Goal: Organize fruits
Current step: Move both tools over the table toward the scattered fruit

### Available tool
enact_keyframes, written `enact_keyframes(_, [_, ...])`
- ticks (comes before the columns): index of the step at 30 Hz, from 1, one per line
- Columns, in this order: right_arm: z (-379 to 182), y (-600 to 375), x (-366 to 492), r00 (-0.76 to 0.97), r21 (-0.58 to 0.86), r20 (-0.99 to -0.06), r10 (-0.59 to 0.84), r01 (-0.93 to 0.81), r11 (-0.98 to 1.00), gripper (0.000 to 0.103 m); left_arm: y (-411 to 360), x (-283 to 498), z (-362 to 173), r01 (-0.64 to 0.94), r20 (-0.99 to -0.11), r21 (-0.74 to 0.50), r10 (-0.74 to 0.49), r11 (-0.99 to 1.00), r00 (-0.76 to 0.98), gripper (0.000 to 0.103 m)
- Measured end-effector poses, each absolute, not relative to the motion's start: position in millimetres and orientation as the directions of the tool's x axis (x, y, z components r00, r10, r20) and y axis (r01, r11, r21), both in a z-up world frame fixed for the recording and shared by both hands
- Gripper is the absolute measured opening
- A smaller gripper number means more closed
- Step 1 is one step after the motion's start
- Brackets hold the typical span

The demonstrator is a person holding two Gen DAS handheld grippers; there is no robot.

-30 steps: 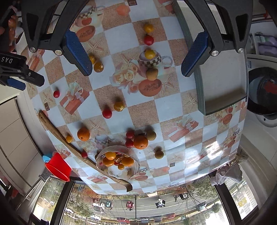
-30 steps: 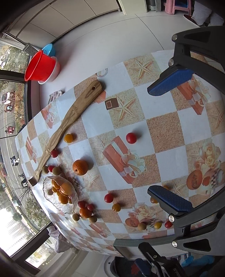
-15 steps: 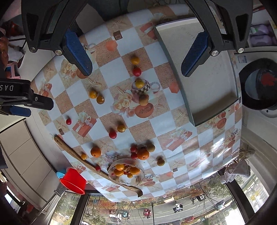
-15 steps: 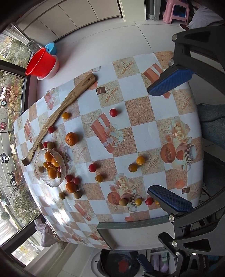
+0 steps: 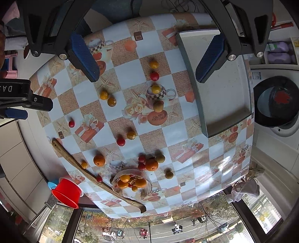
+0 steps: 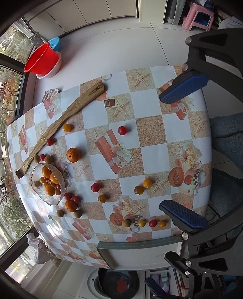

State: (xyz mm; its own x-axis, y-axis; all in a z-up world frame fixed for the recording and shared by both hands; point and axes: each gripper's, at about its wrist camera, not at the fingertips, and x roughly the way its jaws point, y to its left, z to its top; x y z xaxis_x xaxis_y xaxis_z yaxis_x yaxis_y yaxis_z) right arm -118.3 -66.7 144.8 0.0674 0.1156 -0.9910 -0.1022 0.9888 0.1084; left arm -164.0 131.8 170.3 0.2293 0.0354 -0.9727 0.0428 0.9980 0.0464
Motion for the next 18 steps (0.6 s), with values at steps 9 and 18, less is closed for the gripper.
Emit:
enact_keyframes(9, [133, -64, -123, 0.034, 0.134, -0.99, 0.137, -0.071, 0.988, 0.103, 141, -167, 167, 0.031, -0.978, 0.063, 0.055, 0.998, 0.202, 0.103])
enact_keyframes(18, [131, -62, -125, 0.028, 0.123, -0.992, 0.125, -0.068, 0.99, 0.103, 135, -167, 164, 0.061, -0.98, 0.062, 0.049, 0.996, 0.192, 0.103])
